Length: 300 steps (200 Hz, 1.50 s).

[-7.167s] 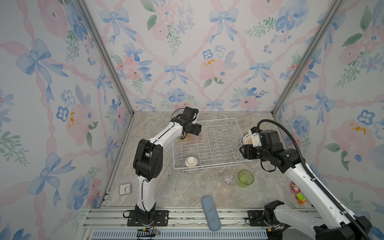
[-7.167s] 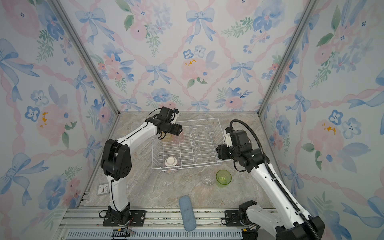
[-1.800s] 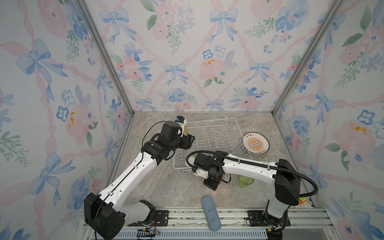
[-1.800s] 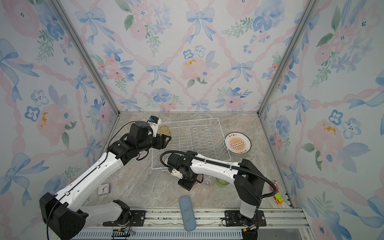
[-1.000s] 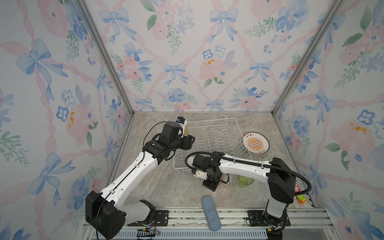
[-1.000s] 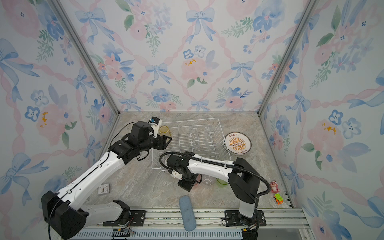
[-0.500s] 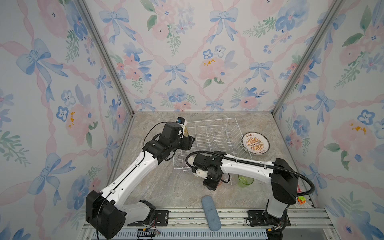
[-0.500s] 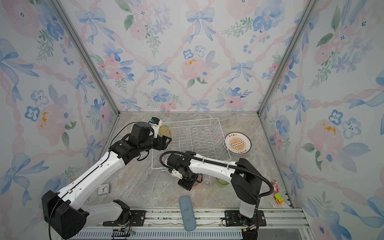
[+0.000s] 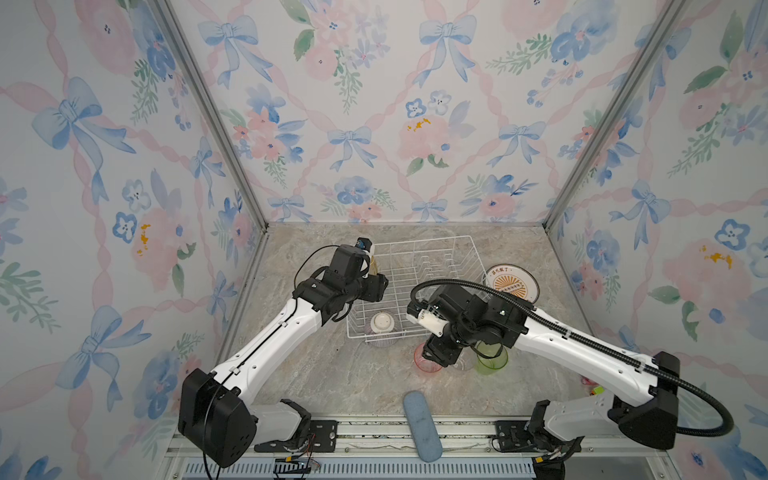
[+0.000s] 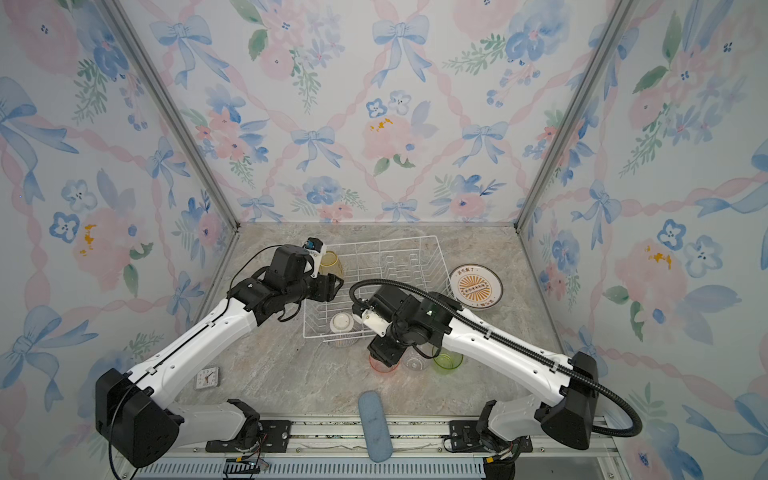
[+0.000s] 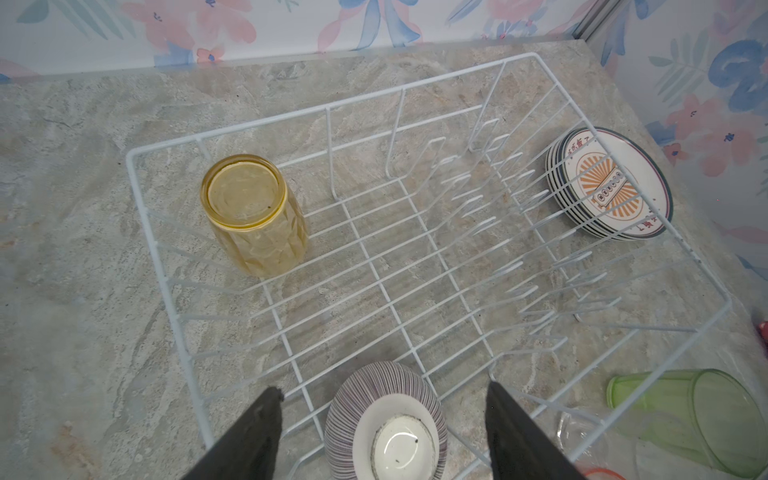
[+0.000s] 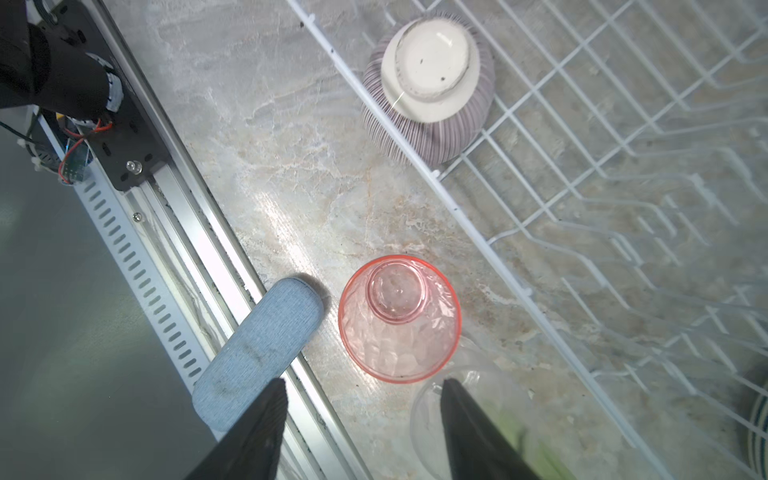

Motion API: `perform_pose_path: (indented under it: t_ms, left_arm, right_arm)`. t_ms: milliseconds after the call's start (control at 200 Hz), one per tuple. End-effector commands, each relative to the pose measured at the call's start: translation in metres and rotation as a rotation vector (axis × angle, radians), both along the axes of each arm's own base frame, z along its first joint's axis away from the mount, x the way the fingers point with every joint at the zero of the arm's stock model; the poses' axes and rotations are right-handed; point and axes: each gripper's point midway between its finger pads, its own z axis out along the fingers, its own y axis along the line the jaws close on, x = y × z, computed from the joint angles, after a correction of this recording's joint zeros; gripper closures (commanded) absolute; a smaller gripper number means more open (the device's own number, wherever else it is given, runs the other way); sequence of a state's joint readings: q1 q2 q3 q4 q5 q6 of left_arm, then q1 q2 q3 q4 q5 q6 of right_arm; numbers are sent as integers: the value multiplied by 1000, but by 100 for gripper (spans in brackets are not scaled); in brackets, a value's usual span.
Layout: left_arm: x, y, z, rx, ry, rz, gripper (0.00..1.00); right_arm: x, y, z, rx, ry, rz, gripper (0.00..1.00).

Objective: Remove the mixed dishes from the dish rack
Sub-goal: 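Lower the pink glass onto the table near the clear glass with the right gripper, then open and raise the right gripper while the left gripper reaches over the yellow glass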

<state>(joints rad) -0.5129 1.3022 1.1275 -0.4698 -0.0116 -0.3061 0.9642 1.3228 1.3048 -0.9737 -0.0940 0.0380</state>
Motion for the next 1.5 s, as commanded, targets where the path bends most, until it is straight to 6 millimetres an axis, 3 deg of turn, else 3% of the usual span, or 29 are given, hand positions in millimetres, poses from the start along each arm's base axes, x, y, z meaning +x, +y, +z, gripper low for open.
perform_pose_path:
  t_ms: [0, 115, 300, 605, 875, 1270, 1495]
  left_arm:
    - [5, 6, -14, 45, 17, 13, 28]
    - [12, 7, -14, 57, 13, 11, 27]
    - [36, 12, -15, 82, 13, 29, 25]
    - [79, 7, -35, 86, 69, 32, 17]
    - [118, 22, -57, 138, 92, 120, 16]
    - [146, 27, -91, 228, 122, 159, 16]
    - [156, 31, -99, 258, 122, 175, 16]
  right_arm:
    - [15, -13, 22, 144, -24, -103, 34]
    - [31, -31, 37, 253, -51, -206, 31]
    - [46, -49, 41, 303, -75, -295, 30]
    - [57, -53, 42, 331, -90, -332, 30]
    - [61, -56, 36, 326, -81, -335, 30]
    - [68, -66, 28, 330, -68, -360, 29]
    - [73, -67, 22, 325, -55, -371, 29]
